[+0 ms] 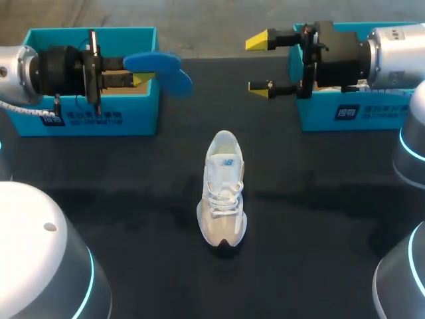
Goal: Take the shoe out of the shoebox, open the shoe tongue, remove and reinsert the insole, then place the shoe into the shoebox
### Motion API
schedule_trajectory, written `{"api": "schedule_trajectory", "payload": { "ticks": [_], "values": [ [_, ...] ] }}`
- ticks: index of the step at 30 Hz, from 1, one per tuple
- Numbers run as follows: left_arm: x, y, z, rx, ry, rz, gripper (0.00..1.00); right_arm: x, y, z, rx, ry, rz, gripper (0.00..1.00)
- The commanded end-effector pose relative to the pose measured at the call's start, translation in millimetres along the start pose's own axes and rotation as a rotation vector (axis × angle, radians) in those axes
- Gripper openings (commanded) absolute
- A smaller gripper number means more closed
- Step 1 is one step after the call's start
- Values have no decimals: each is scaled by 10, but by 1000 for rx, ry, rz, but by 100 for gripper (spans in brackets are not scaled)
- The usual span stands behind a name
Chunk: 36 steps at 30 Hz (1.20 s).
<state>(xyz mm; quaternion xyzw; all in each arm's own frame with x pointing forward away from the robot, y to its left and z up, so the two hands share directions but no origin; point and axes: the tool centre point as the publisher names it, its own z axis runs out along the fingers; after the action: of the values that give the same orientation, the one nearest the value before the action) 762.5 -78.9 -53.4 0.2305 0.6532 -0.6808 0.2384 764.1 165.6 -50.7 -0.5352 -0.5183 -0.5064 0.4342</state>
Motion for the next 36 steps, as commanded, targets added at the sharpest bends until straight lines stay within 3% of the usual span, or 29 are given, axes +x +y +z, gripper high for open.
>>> {"api": "schedule_trajectory", "payload": {
  "ticks": [1,16,20,24,36],
  "values": [
    [-34,23,20,-3,-20,-970,0,-3,6,27,-1,-1,0,100],
    [-34,23,20,-3,-20,-970,0,-3,6,27,-1,-1,0,100],
    [-25,7,41,7,10,-1168,0,-3,6,27,-1,-1,0,100],
    [-18,21,58,-38,81,-1402,0,-3,6,27,-1,-1,0,100],
    [21,74,108,-11,136,-1919,0,-3,6,27,-1,-1,0,100]
  ]
}}
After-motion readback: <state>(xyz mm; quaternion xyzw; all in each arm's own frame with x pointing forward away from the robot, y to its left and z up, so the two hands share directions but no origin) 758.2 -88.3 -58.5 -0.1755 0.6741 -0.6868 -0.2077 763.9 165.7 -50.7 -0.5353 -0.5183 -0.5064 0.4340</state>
